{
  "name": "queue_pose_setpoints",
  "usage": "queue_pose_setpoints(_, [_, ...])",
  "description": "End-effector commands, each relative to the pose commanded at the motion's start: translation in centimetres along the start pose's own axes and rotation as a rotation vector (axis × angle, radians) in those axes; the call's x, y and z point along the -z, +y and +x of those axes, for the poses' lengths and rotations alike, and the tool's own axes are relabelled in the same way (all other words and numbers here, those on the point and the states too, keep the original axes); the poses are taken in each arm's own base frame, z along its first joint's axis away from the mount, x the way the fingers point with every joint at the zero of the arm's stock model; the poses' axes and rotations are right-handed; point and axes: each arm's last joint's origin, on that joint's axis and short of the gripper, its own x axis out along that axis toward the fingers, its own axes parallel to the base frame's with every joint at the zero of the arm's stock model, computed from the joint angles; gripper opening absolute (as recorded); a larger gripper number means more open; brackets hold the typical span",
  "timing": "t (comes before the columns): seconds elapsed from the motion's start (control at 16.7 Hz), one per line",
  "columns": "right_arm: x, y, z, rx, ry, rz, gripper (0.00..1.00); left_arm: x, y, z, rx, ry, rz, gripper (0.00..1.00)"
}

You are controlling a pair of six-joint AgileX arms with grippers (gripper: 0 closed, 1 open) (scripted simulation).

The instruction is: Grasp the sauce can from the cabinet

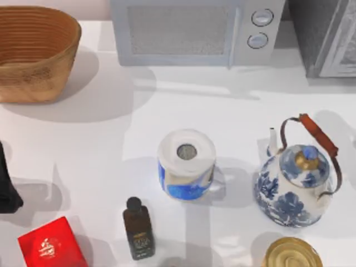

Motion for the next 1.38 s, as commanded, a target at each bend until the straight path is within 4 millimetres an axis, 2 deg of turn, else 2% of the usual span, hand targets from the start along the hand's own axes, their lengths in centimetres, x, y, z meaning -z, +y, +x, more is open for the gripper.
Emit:
queue_pose_setpoints(0.42, [2.7, -4.2, 5.2, -0.099, 0.078, 0.047, 0.0, 0.0, 0.0, 0.0, 0.0, 0.0, 0.0, 1.0])
queue_pose_setpoints(0.72, [8.3, -7.6, 8.9, -0.22, 0.132, 0.083, 0.0, 0.0, 0.0, 0.0, 0.0, 0.0, 0.0, 1.0])
queue_pose_setpoints(0.96, [12.1, -9.3, 10.6, -0.337, 0.108, 0.071, 0.0, 0.0, 0.0, 0.0, 0.0, 0.0, 0.0, 1.0])
queue_pose_setpoints(1.14, [13.2, -10.1, 11.5, -0.414, 0.057, 0.02, 0.0, 0.0, 0.0, 0.0, 0.0, 0.0, 0.0, 1.0])
queue_pose_setpoints(1.38, [13.3, -10.3, 11.8, -0.444, 0.036, -0.006, 0.0, 0.0, 0.0, 0.0, 0.0, 0.0, 0.0, 1.0])
